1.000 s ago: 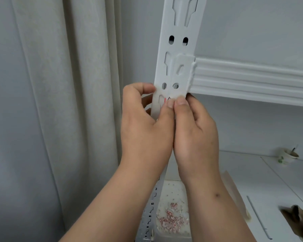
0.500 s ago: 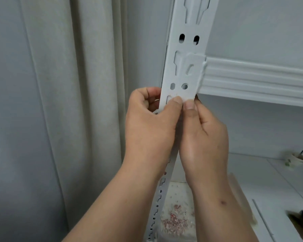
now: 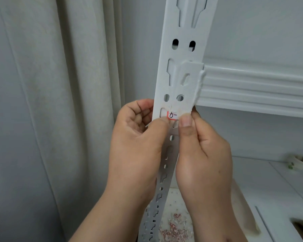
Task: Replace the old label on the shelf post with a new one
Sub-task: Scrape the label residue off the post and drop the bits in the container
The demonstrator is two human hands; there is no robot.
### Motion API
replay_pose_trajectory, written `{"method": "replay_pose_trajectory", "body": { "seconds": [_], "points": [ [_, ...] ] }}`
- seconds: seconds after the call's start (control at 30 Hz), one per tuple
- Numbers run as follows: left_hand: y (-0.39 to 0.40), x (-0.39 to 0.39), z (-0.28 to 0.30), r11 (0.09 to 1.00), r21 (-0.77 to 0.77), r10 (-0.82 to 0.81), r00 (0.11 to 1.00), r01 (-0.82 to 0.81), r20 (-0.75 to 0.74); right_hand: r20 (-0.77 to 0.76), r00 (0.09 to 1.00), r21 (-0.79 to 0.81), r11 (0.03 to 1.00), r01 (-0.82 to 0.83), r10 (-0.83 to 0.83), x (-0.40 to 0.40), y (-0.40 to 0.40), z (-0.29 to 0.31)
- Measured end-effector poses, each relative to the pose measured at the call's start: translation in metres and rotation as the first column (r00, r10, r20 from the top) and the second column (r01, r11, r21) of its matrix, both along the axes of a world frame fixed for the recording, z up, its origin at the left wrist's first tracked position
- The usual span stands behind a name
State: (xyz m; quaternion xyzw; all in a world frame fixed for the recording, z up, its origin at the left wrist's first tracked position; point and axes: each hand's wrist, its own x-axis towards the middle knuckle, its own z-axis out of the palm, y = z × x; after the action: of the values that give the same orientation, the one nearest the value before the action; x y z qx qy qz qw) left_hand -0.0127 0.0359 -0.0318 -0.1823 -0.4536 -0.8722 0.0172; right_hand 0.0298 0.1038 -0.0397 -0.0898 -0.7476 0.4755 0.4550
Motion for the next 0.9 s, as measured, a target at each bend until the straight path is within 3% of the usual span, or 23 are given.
{"method": "replay_pose_trajectory", "body": {
  "seconds": [0.9],
  "points": [
    [0.002, 0.0007, 0.0041, 1.0, 0.017, 0.012, 1.0, -0.012, 0.021, -0.031, 0.998, -0.033, 0.998, -0.053, 0.052, 0.0005, -0.001, -0.0005]
  ]
}}
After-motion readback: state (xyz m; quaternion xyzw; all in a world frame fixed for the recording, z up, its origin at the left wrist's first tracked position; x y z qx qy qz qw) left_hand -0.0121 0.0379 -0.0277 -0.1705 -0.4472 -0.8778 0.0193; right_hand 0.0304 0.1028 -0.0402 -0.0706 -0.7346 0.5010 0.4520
